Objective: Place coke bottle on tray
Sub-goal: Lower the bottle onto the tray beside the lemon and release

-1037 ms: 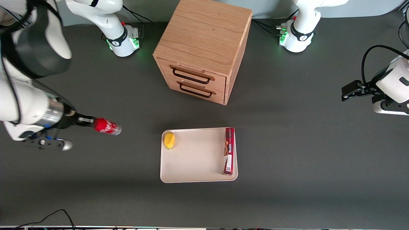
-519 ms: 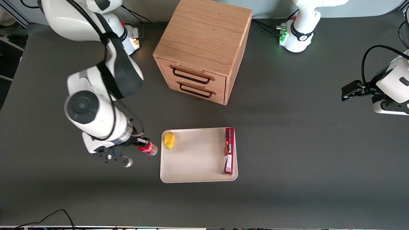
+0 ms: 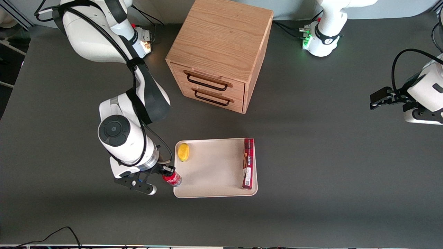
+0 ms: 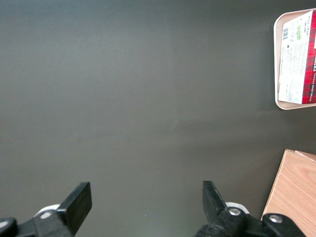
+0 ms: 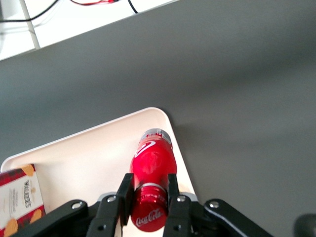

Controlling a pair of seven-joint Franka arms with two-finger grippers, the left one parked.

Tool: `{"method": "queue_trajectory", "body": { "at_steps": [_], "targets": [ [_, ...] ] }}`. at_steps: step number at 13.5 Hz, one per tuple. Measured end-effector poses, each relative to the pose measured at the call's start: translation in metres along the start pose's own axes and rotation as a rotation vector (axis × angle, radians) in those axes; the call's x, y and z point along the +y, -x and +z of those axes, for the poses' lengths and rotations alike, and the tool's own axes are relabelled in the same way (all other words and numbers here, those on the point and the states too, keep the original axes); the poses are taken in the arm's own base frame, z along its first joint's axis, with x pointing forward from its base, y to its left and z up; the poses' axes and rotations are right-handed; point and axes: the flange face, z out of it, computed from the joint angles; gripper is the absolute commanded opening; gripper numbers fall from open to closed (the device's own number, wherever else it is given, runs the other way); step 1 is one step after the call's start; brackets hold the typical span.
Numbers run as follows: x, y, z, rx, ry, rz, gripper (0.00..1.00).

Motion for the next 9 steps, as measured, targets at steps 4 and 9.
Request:
{"method": "queue_trajectory", "body": {
  "at_steps": [4,9],
  "targets": [
    [-0.017,0.009,0.032,0.013,-0.016,0.012,0.00],
    [-0.026,0.017,0.071,0.005,-0.005,0.002,0.29]
  ]
}}
